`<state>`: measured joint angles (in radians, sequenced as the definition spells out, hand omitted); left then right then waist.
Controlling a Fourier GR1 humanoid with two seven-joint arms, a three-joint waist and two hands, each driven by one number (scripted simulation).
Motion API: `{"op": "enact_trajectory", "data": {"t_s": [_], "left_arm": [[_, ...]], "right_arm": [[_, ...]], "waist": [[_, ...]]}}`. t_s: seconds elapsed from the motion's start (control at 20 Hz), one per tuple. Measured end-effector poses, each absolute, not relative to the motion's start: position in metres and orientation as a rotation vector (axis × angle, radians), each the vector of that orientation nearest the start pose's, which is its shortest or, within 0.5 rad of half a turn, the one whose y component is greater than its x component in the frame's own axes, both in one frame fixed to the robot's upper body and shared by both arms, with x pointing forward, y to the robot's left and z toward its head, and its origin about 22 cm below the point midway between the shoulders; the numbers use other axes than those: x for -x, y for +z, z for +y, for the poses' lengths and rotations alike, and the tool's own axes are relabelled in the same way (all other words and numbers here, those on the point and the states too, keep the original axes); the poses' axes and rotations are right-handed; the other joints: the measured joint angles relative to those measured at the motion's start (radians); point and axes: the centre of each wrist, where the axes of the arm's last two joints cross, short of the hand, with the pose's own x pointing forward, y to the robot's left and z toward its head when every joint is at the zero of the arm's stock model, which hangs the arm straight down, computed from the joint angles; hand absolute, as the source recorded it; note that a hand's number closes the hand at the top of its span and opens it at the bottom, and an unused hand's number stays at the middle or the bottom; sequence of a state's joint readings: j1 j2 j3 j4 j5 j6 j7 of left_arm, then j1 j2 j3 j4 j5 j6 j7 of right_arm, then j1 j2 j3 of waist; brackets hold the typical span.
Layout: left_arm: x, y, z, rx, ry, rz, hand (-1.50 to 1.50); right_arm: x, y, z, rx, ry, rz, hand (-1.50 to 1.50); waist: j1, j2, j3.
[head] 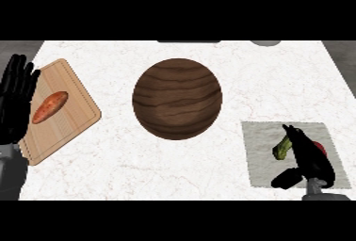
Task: Pick the squash from the placemat and place it in the bowl
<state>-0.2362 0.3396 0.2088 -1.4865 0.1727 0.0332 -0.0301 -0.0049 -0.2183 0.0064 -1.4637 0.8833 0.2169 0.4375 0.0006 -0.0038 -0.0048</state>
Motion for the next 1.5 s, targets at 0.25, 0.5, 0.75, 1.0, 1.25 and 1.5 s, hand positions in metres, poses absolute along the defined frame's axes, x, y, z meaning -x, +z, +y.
{"op": "enact_trajectory", "data": {"t_s": [0.25, 0.5, 0.75, 1.0, 1.25, 1.5], "left_arm": [[-0.298, 0.081, 0.331, -0.238, 0.029, -1.788, 0.0], [-0.294, 0.073, 0.331, -0.24, 0.03, -1.785, 0.0], [-0.295, 0.08, 0.334, -0.242, 0.032, -1.781, 0.0], [-0.304, 0.088, 0.323, -0.218, 0.013, -1.799, 0.0], [-0.309, 0.092, 0.31, -0.177, -0.014, -1.818, 0.0], [-0.312, 0.091, 0.303, -0.166, -0.025, -1.82, 0.0]], "right_arm": [[-0.244, -0.018, -0.294, 0.852, 0.824, -0.85, 1.5], [-0.25, -0.018, -0.298, 0.903, 0.832, -0.898, 1.5], [-0.246, -0.021, -0.301, 0.935, 0.843, -0.947, 1.5], [-0.278, 0.003, -0.335, 0.936, 1.016, -1.002, 1.5], [-0.308, 0.052, -0.387, 0.904, 1.274, -1.07, 1.5], [-0.334, 0.099, -0.43, 0.948, 1.339, -1.186, 1.5]], "waist": [[0.0, -0.005, -0.007], [-0.002, -0.005, -0.007], [-0.001, -0.005, -0.007], [0.025, 0.007, 0.001], [0.072, 0.027, 0.008], [0.086, 0.032, 0.01]]}}
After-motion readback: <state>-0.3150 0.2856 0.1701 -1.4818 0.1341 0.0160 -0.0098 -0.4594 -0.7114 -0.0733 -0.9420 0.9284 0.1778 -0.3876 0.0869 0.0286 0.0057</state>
